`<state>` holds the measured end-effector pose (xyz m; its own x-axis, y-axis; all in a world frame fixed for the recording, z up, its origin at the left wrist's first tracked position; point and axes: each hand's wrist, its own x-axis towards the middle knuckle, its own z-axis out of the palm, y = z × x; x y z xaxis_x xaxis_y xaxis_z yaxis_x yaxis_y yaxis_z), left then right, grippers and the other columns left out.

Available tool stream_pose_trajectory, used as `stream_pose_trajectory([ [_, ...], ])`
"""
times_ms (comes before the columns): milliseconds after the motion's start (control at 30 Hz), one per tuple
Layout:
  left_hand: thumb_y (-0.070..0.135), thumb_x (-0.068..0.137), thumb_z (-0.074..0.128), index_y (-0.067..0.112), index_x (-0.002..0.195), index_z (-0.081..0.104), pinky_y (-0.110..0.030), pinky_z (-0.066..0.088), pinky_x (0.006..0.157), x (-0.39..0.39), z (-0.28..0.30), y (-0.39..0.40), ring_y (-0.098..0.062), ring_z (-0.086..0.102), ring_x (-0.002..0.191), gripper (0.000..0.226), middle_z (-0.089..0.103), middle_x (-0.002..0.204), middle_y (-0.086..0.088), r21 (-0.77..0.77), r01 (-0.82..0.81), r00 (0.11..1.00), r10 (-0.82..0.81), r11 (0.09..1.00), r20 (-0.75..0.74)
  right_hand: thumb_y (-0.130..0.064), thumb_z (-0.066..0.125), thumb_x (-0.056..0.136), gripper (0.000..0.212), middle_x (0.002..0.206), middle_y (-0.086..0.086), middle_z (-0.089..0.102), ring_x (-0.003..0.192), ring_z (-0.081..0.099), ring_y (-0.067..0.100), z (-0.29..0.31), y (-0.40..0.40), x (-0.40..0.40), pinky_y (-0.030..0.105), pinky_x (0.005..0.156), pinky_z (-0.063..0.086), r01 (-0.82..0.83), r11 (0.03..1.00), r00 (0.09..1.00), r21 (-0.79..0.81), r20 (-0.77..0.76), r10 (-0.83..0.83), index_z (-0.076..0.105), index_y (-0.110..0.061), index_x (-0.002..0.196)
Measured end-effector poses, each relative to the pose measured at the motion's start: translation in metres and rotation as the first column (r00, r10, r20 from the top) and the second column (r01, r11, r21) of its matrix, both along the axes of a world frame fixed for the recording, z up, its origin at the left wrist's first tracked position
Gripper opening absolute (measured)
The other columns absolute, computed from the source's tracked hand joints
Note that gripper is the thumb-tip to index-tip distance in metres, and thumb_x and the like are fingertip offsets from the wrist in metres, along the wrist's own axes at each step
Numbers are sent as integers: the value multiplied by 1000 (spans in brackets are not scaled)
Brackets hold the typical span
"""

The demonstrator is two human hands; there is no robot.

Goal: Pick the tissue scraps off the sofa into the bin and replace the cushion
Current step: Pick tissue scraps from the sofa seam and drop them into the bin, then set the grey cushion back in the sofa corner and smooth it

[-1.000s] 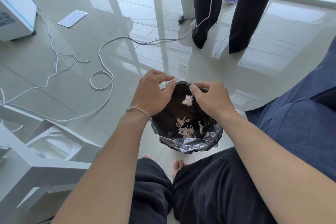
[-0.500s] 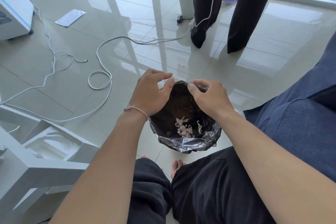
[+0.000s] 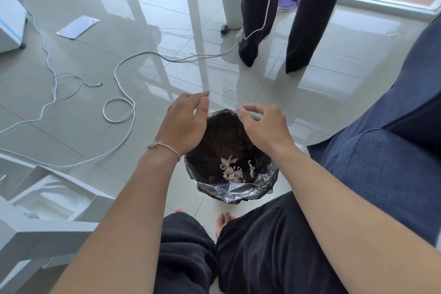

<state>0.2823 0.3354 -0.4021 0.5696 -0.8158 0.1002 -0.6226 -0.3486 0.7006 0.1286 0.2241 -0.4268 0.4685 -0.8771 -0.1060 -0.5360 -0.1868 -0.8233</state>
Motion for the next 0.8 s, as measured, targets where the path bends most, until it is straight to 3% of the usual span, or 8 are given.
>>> stream_pose_trajectory([
  [300,39,108,31,24,148,46,-37,32,113,-27,8,-3,-21,49,133,46,58,141,-2,-59,-10,999,7,998,-51,-50,57,97,37,135,-7,61,128,52,12,32,-4,-61,30,107,43,181,963,927,199,291,-235,68,-28,125],
  [433,49,103,34,33,158,18,-33,36,97,-68,13,4,-13,51,108,59,58,118,12,-89,13,997,-19,996,-70,-50,60,95,39,110,-28,65,107,58,-6,64,-17,-124,10,80,41,238,934,850,266,409,-332,67,-29,127],
  [533,58,99,34,38,157,10,-31,34,97,-109,22,2,-13,54,108,66,62,116,14,-149,75,991,-90,986,-95,-48,64,94,38,86,-39,67,85,59,-23,94,-26,-178,0,69,43,283,936,794,210,496,-351,69,-27,125],
  [600,70,95,32,44,155,10,-34,37,103,-143,35,-5,-9,57,116,69,64,120,19,-204,122,977,-154,971,-147,-48,64,93,33,94,-36,70,91,61,-22,116,-30,-214,4,74,47,310,934,758,181,545,-357,71,-31,120],
  [700,80,87,32,48,152,15,-35,40,107,-201,55,-22,-4,58,121,74,64,118,30,-282,196,935,-266,939,-236,-45,64,91,27,106,-20,73,102,67,-2,144,-26,-267,24,89,55,293,936,710,197,610,-351,70,-35,115],
  [800,65,96,36,43,155,19,-33,43,104,-258,73,-43,5,59,117,65,64,117,30,-341,280,889,-377,897,-261,-32,66,96,28,110,-2,73,96,67,14,160,-17,-315,33,83,57,257,933,633,252,686,-360,70,-23,122],
])
